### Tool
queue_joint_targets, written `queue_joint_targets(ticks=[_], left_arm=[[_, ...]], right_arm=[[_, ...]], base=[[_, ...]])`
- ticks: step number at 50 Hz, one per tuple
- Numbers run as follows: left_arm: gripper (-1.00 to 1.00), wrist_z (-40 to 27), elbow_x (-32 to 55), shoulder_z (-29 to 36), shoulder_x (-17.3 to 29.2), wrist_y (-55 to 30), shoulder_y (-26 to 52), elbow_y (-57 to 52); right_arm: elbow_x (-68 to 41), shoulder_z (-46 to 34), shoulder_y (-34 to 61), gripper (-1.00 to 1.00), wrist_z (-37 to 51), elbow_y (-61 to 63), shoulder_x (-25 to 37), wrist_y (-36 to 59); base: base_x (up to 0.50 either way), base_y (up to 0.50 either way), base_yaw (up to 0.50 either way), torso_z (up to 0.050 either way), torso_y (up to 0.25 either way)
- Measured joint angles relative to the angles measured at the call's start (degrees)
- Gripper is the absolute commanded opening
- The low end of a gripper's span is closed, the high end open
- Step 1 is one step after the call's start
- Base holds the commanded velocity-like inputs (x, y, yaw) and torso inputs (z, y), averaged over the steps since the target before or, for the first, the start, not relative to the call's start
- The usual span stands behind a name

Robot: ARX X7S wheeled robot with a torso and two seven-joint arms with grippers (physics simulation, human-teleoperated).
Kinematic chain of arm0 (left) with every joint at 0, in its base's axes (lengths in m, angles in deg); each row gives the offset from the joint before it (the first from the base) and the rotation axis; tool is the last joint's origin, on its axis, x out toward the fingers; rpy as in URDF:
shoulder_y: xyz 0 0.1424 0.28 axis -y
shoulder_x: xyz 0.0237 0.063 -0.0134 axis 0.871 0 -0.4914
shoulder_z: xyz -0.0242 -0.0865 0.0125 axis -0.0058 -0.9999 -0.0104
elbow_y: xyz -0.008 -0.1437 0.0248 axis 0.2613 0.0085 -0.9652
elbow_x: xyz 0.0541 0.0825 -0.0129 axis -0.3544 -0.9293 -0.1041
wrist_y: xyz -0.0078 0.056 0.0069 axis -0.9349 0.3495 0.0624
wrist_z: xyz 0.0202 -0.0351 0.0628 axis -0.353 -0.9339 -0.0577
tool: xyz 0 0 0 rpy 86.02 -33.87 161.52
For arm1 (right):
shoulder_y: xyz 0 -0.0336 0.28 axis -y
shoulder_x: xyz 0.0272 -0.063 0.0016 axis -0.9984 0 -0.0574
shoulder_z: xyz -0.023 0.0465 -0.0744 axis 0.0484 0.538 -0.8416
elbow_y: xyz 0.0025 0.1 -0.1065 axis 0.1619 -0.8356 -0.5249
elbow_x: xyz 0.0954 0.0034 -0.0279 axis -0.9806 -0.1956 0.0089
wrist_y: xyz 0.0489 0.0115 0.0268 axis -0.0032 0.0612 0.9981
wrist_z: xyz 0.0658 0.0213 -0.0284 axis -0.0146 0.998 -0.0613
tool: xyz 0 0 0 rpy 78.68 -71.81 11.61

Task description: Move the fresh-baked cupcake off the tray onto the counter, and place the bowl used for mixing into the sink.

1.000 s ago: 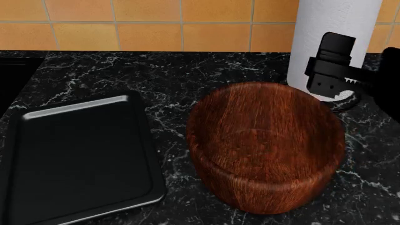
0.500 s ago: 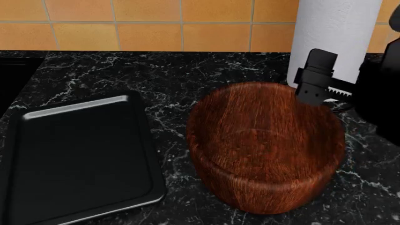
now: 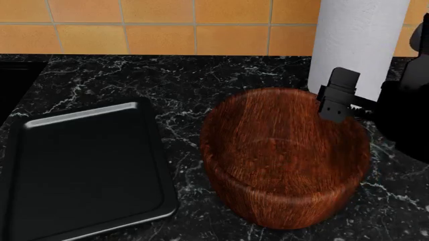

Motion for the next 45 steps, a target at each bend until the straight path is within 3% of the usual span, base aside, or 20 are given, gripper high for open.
queue_joint_targets(ticks=[45], left_arm=[[1.00, -0.9, -1.1, 1.4, 1.1, 0.6, 0.0, 0.3]], right_arm=[[4.1, -3.1, -5.6, 1.00, -6.2, -2.6, 0.0, -2.5]], base=[[0.00, 0.00, 0.00, 0.000, 0.000]])
